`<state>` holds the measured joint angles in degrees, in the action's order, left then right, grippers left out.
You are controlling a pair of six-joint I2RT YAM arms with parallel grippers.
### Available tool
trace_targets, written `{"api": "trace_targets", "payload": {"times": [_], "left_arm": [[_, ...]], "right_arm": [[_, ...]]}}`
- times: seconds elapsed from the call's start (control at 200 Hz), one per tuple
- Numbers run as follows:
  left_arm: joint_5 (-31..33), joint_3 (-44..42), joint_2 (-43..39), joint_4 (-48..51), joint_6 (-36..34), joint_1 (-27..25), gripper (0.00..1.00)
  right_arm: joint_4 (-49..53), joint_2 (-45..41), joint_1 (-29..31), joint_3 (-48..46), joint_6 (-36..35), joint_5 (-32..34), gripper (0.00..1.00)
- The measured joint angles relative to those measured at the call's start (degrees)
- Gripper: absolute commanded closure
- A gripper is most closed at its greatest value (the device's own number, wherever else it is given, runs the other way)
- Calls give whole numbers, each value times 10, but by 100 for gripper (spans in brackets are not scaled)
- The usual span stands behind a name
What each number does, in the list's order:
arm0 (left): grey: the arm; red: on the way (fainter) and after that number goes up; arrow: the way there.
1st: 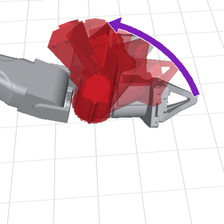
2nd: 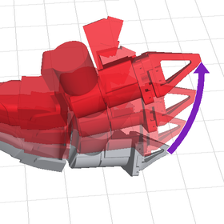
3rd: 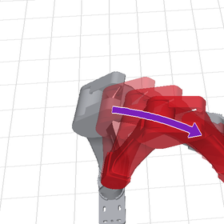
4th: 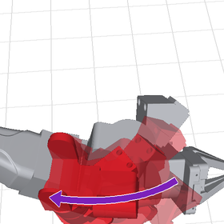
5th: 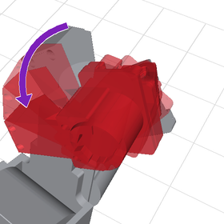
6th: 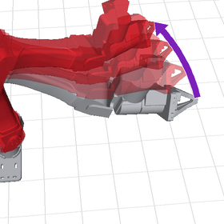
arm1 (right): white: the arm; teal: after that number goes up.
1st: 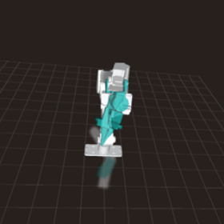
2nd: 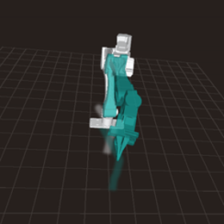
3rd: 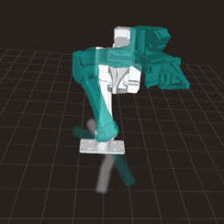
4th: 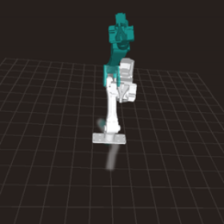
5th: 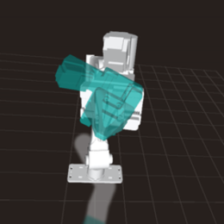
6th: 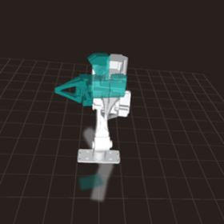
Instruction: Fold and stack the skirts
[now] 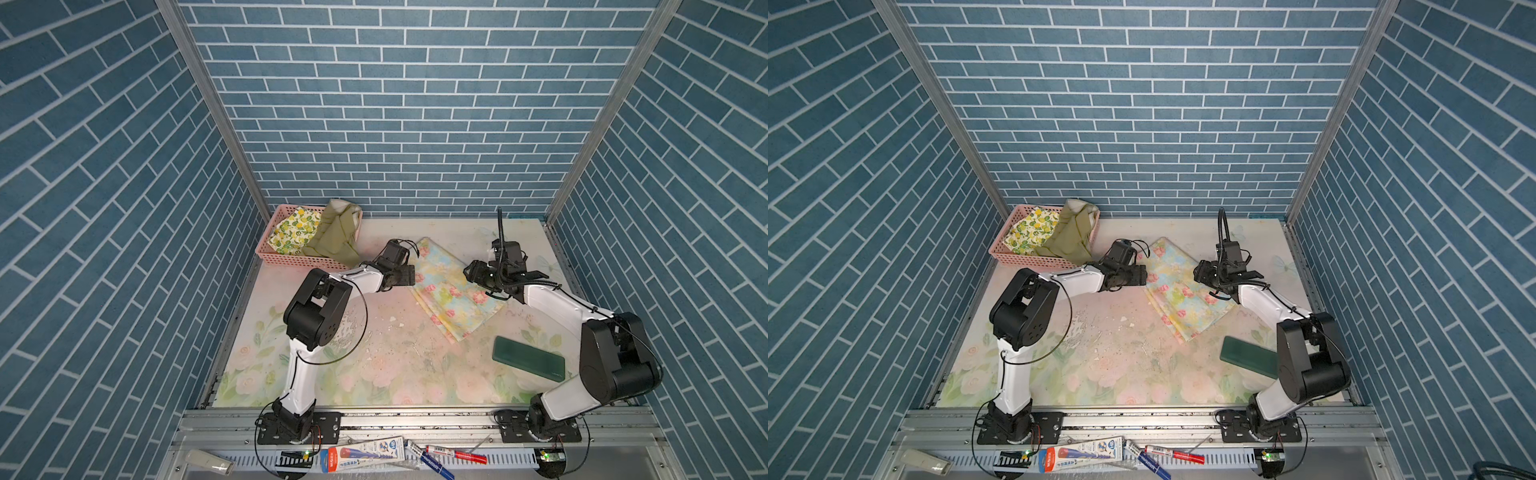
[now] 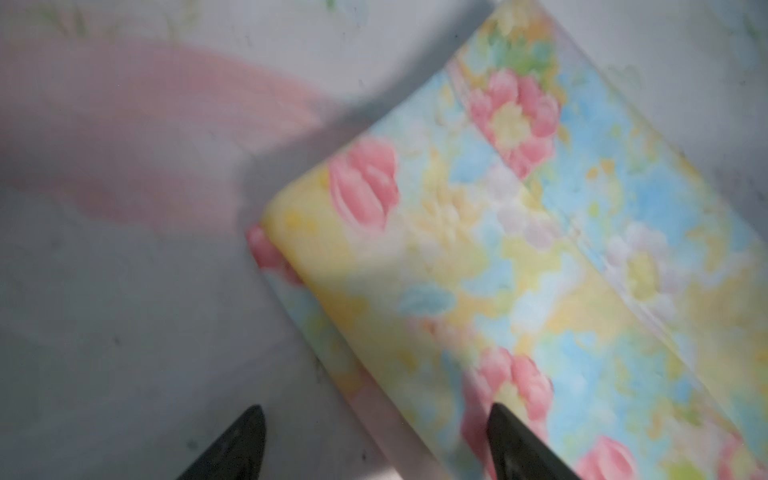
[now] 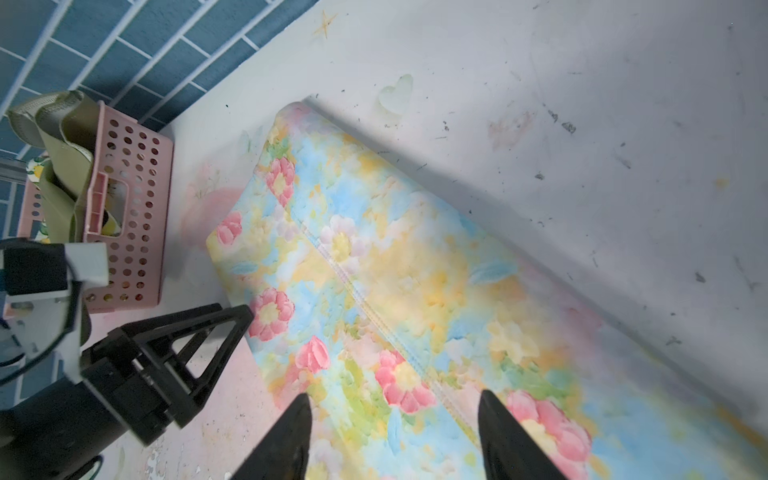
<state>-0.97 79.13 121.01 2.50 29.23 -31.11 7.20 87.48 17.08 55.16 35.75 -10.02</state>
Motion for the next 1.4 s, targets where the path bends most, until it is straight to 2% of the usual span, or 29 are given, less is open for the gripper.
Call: {"api": "trace_targets", "payload": {"times": [0.045, 0.095, 0.21, 0.24, 0.435, 0.7, 0.875, 1.065, 1.115, 1.175, 1.22, 1.265, 1.34, 1.395], "left_arm": [[2, 4, 7, -9, 11, 2, 27], [5, 7, 13, -20, 24, 5, 38], [8, 12, 31, -52, 46, 11, 89], [10, 12, 36, -61, 50, 12, 100], [13, -25, 33, -125, 78, 15, 100], [76, -196, -81, -165, 156, -1, 100], [151, -287, -136, -191, 240, -56, 100], [217, -343, -158, -230, 316, -120, 100], [230, -354, -167, -229, 329, -131, 89], [243, -367, -180, -224, 336, -144, 64], [248, -373, -192, -216, 336, -154, 38], [252, -378, -204, -211, 328, -165, 22], [264, -383, -233, -196, 306, -187, 8], [269, -383, -257, -177, 278, -201, 7]], "right_arm": [[-1, -6, -3, -3, 0, 0, 36], [-3, -12, -6, -8, 0, 0, 36], [-3, -23, -12, -13, 0, -1, 36], [-4, -26, -14, -15, 0, -1, 36], [-1, -46, -24, -21, -2, -2, 36], [14, -59, -24, -51, -11, 4, 36], [21, -59, -24, -70, -11, 4, 36], [36, -57, -26, -73, -13, 9, 35], [38, -53, -30, -73, -13, 8, 35], [40, -46, -39, -73, -13, 7, 35], [42, -42, -49, -73, -13, 6, 35], [45, -41, -61, -73, -13, 5, 35], [46, -41, -78, -73, -17, 6, 35], [48, -41, -91, -73, -17, 5, 35]]}}
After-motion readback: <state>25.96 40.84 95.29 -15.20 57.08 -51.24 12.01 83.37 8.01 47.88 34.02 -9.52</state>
